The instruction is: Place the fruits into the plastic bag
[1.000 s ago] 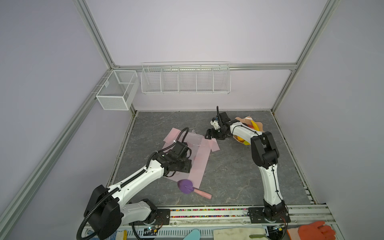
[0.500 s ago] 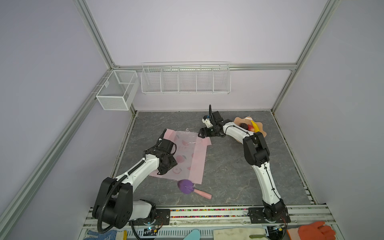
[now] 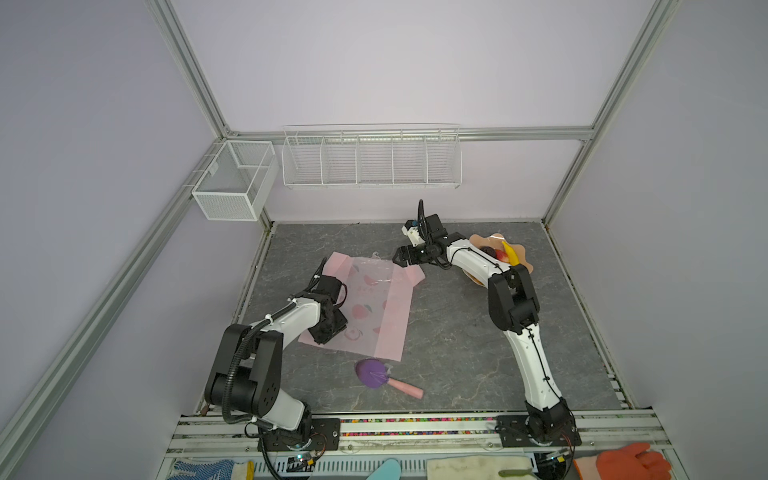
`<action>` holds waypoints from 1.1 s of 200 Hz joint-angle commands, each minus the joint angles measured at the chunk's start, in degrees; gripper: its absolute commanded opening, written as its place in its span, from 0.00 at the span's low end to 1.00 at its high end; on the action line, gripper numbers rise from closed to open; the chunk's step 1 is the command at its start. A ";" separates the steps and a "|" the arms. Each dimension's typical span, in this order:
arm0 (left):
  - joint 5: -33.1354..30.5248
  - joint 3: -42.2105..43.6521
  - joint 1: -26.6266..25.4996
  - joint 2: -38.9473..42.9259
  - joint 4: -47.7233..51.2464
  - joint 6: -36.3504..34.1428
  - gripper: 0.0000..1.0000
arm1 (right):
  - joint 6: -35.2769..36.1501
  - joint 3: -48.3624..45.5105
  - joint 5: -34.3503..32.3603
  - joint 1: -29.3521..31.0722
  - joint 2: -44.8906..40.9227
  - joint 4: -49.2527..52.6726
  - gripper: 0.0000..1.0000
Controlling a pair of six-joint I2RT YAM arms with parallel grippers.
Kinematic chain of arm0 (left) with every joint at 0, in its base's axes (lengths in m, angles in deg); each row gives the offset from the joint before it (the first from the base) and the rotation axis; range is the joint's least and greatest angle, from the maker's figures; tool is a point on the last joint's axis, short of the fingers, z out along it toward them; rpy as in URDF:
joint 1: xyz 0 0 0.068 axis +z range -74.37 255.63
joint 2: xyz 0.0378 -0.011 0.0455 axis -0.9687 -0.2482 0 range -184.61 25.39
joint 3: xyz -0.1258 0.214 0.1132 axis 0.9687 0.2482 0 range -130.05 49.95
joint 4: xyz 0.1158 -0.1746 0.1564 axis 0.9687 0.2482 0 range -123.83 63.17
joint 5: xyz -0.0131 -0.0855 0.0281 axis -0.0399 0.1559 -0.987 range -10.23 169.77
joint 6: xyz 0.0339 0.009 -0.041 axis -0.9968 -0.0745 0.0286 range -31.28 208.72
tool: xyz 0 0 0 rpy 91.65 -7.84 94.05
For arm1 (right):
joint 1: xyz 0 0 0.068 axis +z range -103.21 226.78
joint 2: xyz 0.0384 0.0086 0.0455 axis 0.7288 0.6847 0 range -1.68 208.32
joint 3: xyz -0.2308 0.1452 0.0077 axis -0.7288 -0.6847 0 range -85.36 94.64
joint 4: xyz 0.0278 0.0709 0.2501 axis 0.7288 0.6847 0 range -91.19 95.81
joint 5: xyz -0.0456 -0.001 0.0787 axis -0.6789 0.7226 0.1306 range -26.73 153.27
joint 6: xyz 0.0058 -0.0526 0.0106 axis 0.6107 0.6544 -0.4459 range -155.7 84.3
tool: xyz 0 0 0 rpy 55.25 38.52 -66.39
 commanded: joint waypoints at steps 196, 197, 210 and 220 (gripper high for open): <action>-0.88 -5.10 0.71 -8.29 0.37 -8.74 0.33 | 2.34 17.55 9.10 2.58 16.56 7.14 0.60; -0.94 -5.17 0.76 -8.34 0.39 -8.82 0.33 | 2.49 17.11 9.06 2.61 16.43 7.15 0.60; -1.23 -6.81 1.04 -9.12 0.82 -9.54 0.33 | 3.11 10.51 7.18 3.80 13.19 5.38 0.51; -1.46 -8.06 1.14 -9.74 1.15 -10.13 0.32 | 1.80 4.80 6.44 4.13 10.45 2.51 0.44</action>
